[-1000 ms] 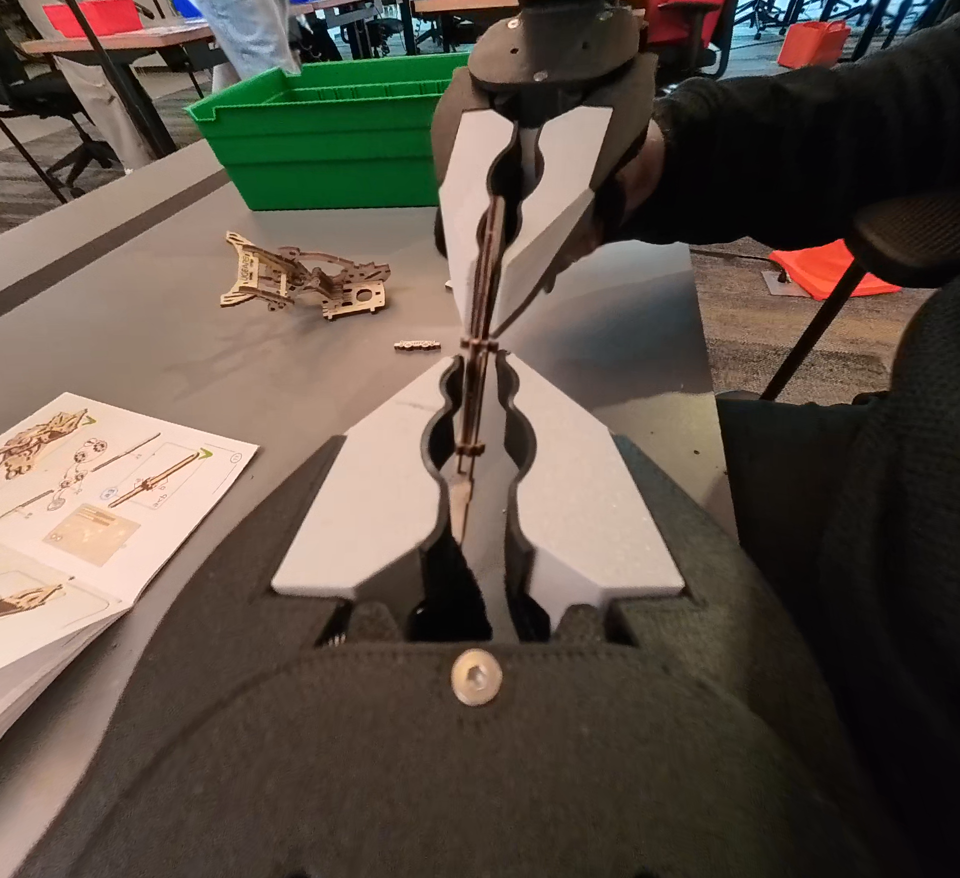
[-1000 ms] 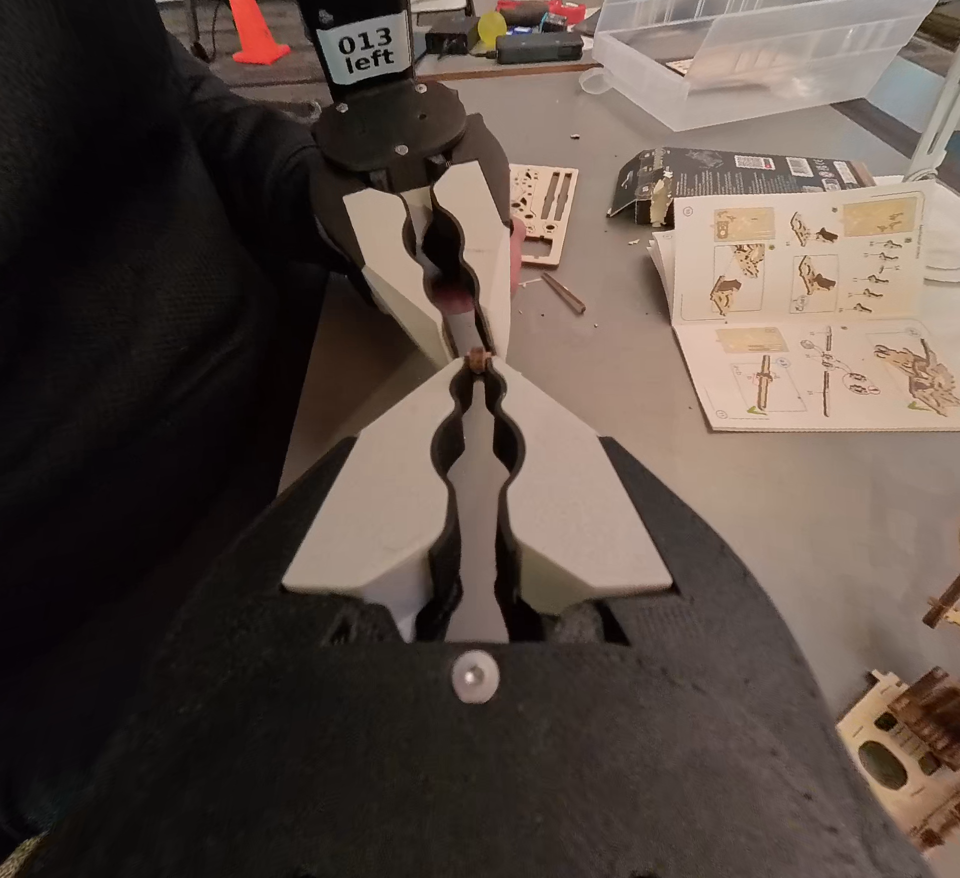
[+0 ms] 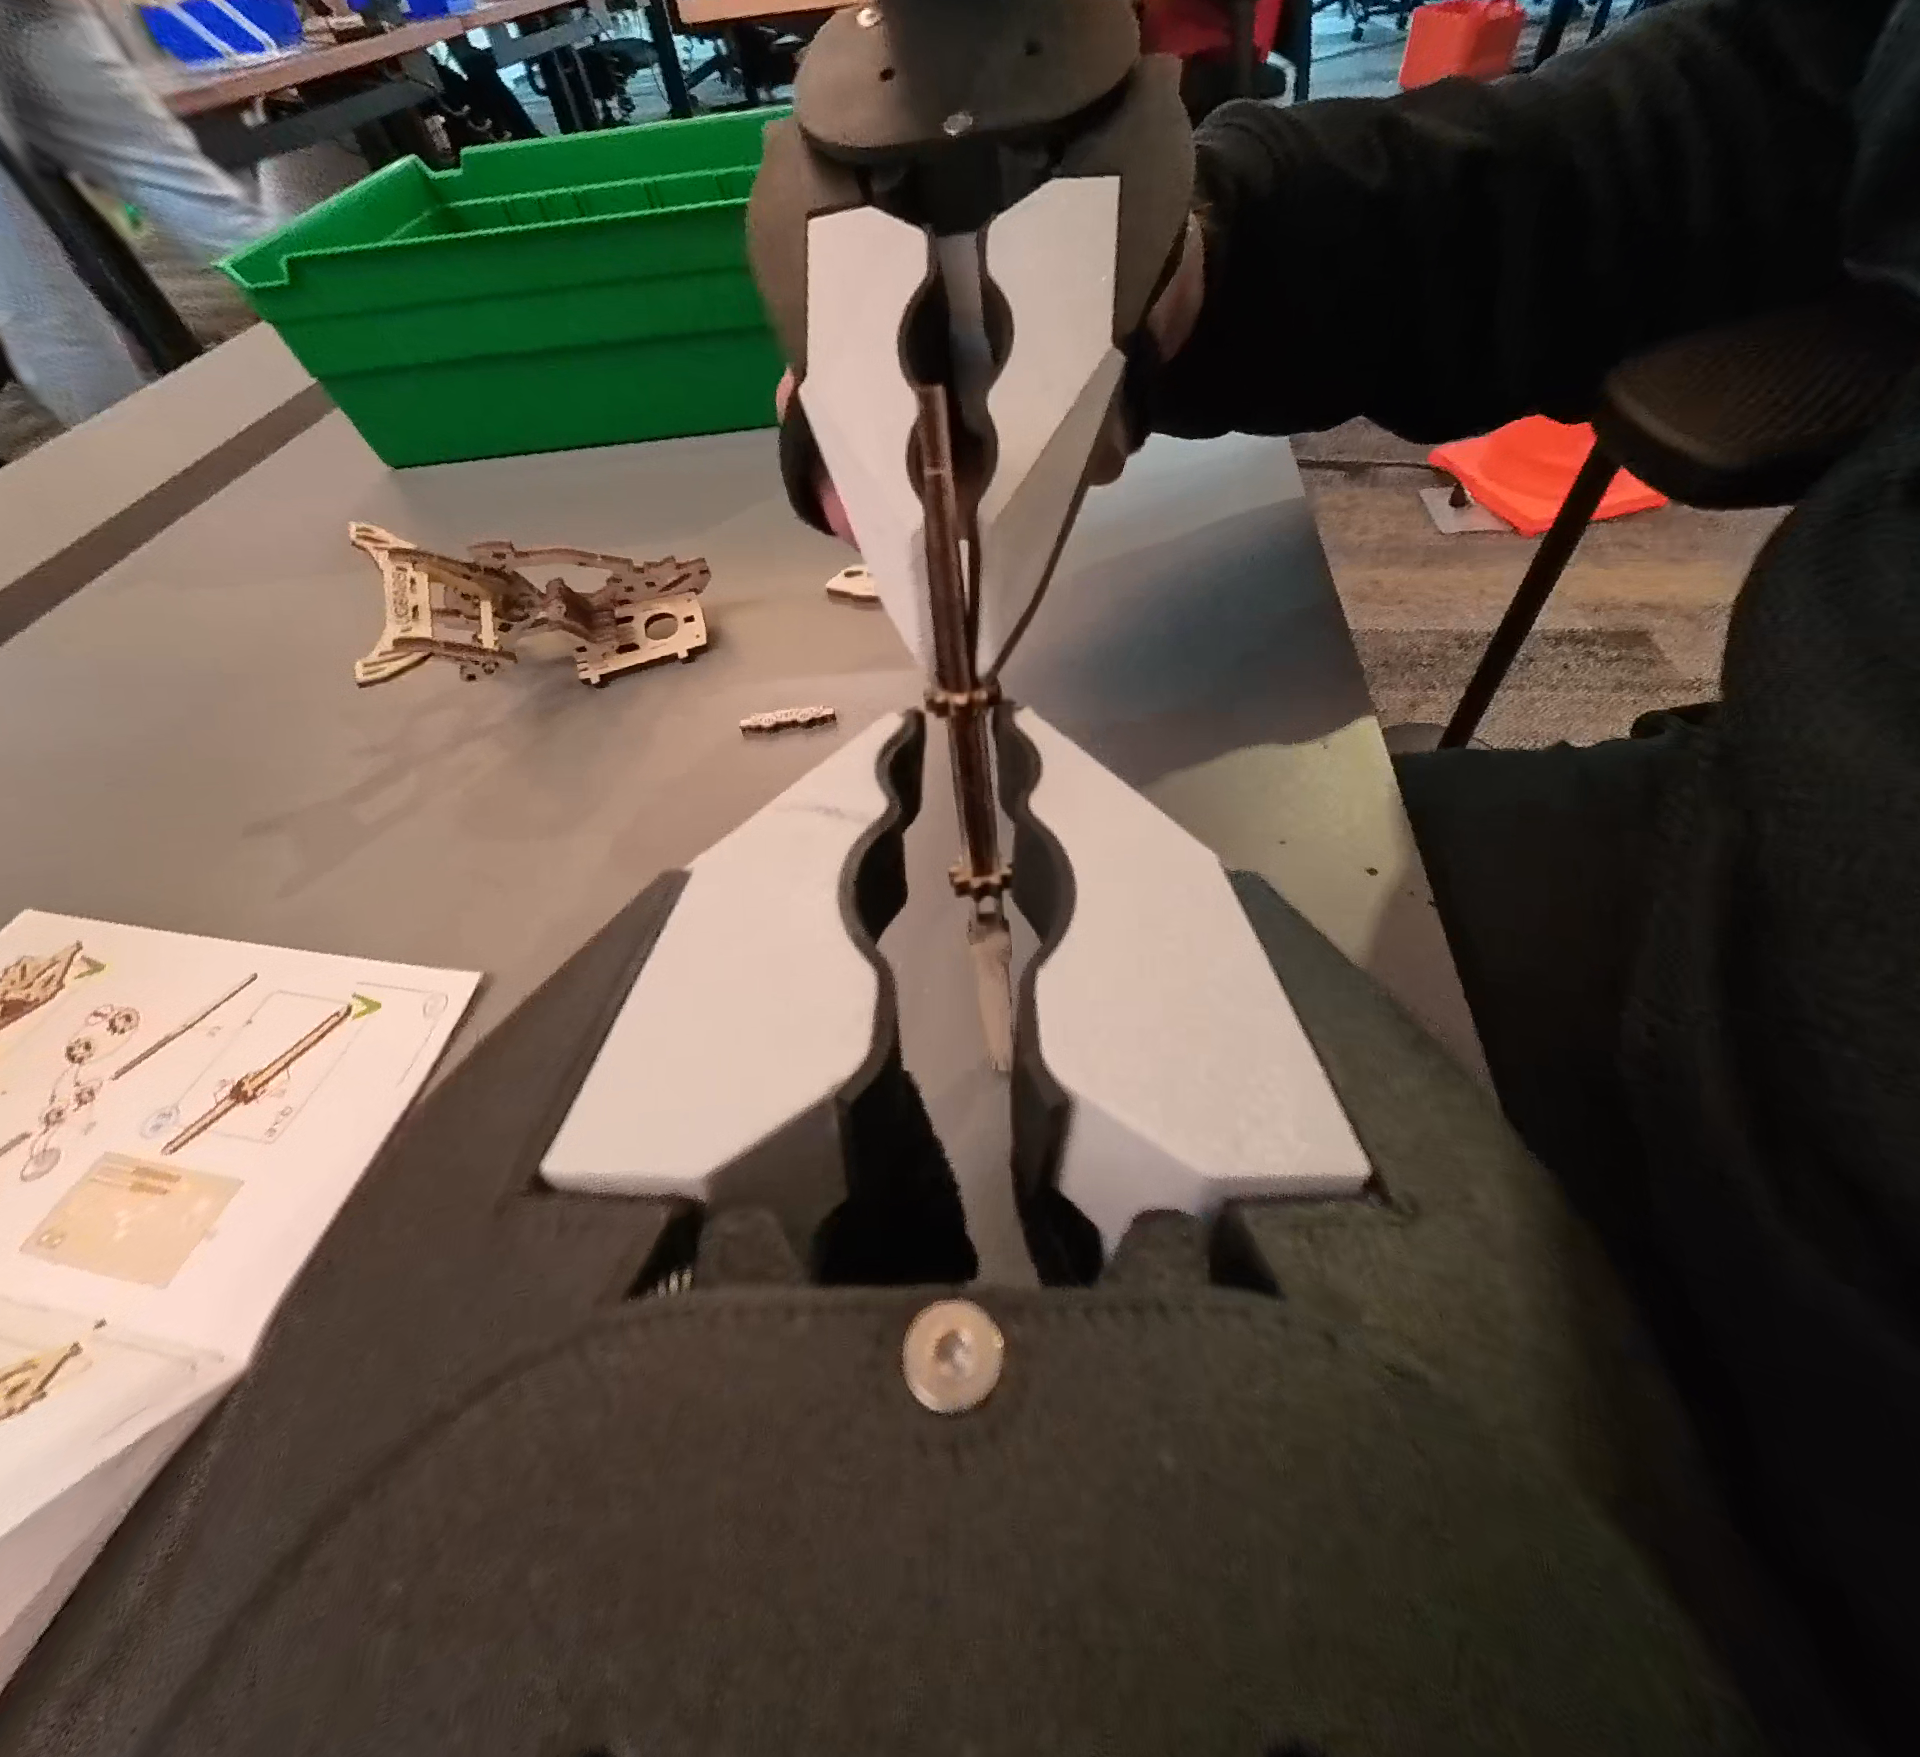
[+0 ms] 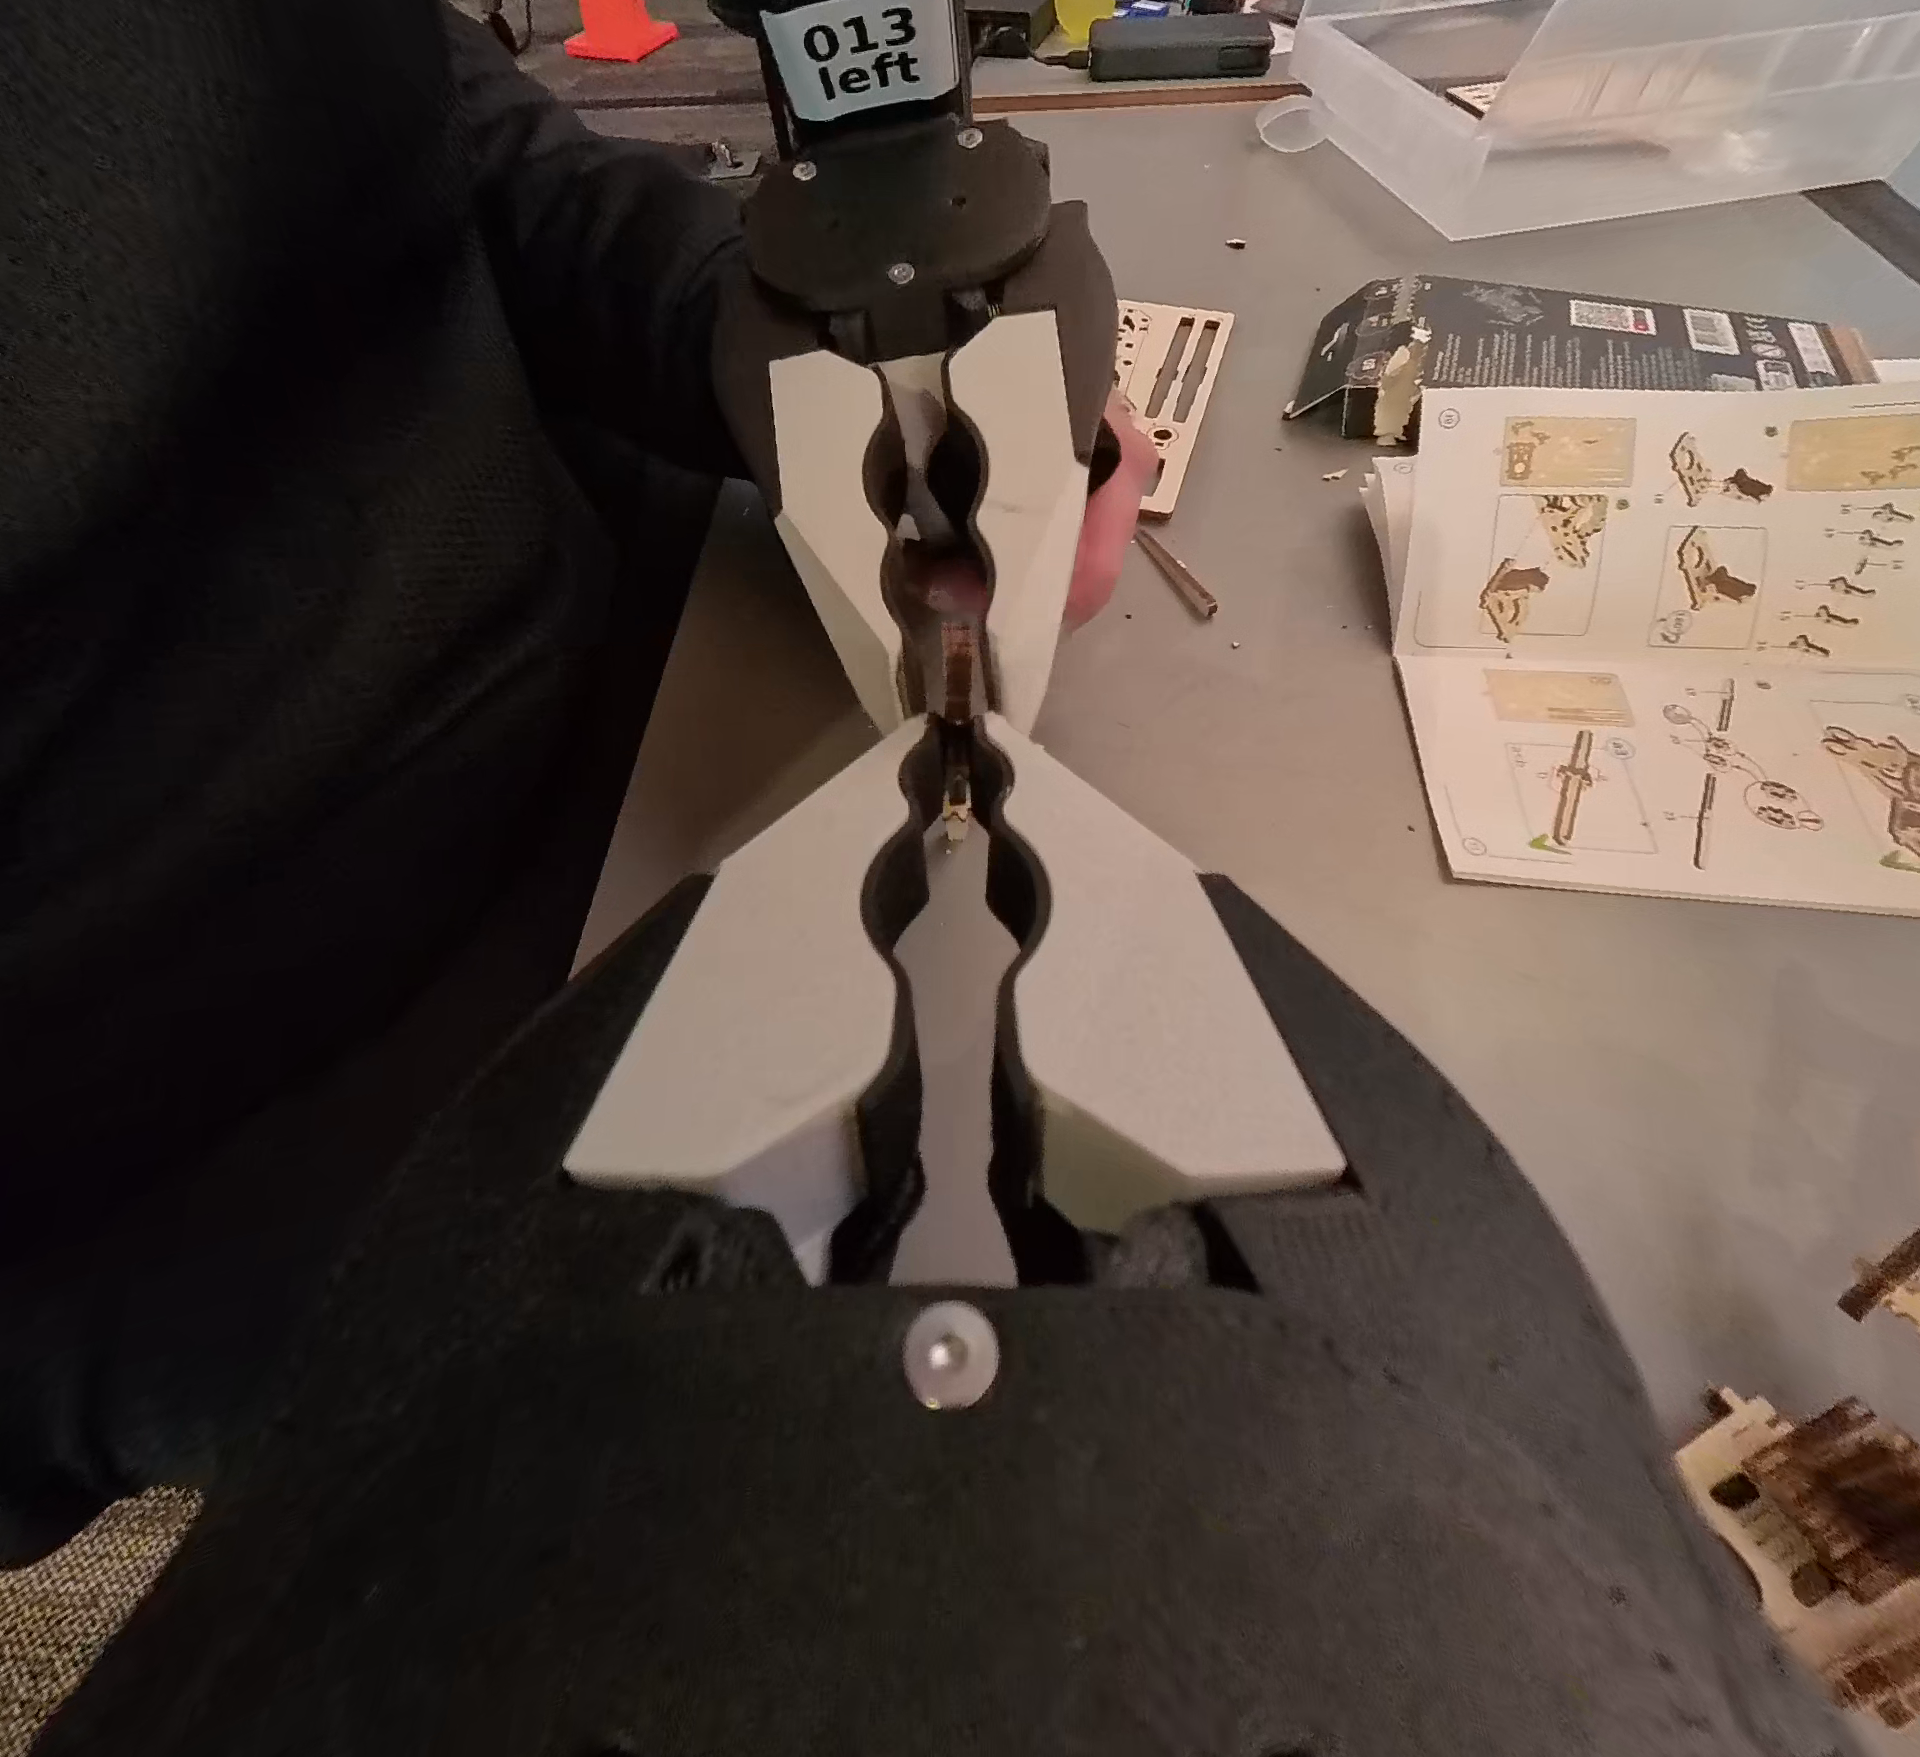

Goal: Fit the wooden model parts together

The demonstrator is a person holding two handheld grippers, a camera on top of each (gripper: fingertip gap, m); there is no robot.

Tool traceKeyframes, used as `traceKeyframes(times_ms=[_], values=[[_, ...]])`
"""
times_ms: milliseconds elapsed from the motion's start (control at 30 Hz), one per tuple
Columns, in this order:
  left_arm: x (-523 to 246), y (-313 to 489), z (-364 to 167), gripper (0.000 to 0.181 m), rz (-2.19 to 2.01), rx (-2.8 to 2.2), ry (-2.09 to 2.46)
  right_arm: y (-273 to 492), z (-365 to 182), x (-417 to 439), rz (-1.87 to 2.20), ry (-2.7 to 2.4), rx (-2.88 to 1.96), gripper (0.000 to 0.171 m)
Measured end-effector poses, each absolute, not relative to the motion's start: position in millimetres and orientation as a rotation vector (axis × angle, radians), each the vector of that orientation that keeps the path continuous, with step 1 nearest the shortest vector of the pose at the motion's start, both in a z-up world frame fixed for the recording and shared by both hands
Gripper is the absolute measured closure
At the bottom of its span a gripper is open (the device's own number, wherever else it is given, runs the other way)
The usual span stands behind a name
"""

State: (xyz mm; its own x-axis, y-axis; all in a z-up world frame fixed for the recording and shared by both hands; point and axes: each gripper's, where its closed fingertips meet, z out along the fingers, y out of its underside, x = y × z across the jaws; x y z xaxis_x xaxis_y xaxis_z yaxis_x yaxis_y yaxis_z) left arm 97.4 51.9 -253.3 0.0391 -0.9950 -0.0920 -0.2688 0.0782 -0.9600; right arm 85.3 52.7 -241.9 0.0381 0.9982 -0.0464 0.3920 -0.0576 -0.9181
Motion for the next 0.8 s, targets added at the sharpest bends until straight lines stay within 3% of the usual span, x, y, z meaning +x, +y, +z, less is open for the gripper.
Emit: traceKeyframes(times_ms=[233,433,800], values=[[99.0,53.9,-253.1,0.176,-0.973,-1.353,1.391,55.3,-239.8,86.5,1.007,-1.444,-1.556,0.170],[100.8,54.9,-252.7,0.176,-0.981,-1.358,1.348,60.2,-240.5,88.8,0.980,-1.395,-1.591,0.158],[93.0,49.8,-254.0,0.175,-0.929,-1.366,1.333,52.0,-250.3,86.0,1.016,-1.371,-1.622,0.159]])
